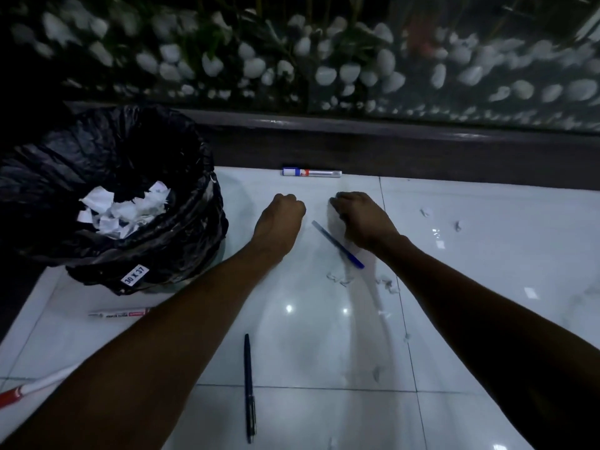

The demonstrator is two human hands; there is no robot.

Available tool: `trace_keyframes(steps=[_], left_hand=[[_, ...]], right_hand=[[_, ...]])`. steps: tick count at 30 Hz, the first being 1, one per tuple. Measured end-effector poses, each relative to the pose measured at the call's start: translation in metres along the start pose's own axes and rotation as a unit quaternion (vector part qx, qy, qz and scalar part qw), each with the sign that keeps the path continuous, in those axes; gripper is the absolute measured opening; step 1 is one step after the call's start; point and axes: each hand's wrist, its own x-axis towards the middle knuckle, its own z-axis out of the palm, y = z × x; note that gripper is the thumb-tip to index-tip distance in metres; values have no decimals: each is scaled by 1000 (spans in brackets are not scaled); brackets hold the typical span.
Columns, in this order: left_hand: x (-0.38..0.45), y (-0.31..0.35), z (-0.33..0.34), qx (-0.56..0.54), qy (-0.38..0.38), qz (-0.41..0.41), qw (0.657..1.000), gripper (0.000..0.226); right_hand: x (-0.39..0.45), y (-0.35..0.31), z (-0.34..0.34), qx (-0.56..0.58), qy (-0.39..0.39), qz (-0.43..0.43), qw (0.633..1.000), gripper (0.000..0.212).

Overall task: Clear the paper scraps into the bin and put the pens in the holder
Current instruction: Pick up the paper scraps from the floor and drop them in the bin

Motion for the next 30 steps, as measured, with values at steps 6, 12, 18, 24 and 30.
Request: trace_keyframes(steps=[6,12,18,24,30], left_hand=[[-16,8,-1,-56,73,-13,996,27],[-51,33,17,-221,53,114,967,30],[-71,49,24,-178,11,191,965,35],[-85,59,32,-134,27,191,972,14],[-93,62,35,-131,58,208,968,16]], right_hand=[[-24,25,-3,6,123,62,990,21],[-54,22,-16,34,-7,-2,999,48],[-83,13,-27,73,-87,-49,992,55],[-86,0,-15,99,5,-20,995,28],[-84,-14,-3,92,67,25,993,15]])
